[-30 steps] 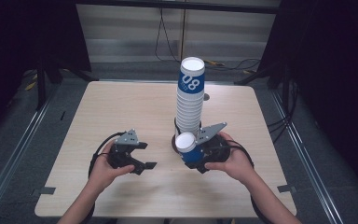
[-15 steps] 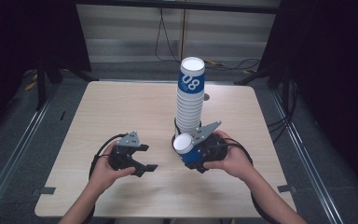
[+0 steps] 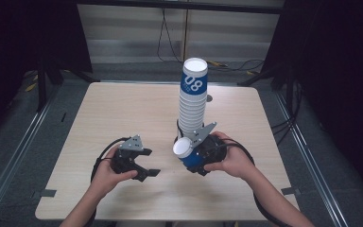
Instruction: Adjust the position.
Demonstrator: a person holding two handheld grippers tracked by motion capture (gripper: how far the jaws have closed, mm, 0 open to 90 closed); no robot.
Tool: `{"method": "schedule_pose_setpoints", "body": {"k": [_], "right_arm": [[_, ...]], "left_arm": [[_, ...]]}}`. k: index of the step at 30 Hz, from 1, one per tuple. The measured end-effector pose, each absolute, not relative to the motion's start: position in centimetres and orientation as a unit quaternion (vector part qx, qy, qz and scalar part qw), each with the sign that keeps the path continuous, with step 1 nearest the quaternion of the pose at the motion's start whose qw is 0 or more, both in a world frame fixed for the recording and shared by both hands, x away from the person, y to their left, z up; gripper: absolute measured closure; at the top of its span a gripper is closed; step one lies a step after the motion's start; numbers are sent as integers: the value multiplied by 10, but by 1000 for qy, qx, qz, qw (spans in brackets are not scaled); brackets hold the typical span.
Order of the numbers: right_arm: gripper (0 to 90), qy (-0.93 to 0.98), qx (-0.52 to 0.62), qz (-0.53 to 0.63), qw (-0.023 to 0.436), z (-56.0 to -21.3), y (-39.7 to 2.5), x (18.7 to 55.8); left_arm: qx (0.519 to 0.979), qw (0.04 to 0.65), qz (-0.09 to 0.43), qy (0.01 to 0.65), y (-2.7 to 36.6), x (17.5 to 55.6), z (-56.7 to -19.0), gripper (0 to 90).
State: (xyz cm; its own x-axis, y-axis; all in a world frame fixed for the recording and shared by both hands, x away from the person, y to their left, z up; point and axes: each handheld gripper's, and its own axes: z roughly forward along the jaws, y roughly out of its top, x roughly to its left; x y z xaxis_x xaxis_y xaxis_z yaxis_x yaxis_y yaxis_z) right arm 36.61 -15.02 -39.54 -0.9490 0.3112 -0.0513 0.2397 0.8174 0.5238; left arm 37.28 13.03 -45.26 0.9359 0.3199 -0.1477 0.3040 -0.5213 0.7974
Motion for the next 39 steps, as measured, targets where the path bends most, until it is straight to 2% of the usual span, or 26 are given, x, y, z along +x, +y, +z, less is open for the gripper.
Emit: {"method": "schedule_pose_setpoints", "body": {"k": [39], "right_arm": [[217,978,94,180,42,-400,-122,368]], "left_arm": [[874,458,-8,161,127,370,-447,160]]}}
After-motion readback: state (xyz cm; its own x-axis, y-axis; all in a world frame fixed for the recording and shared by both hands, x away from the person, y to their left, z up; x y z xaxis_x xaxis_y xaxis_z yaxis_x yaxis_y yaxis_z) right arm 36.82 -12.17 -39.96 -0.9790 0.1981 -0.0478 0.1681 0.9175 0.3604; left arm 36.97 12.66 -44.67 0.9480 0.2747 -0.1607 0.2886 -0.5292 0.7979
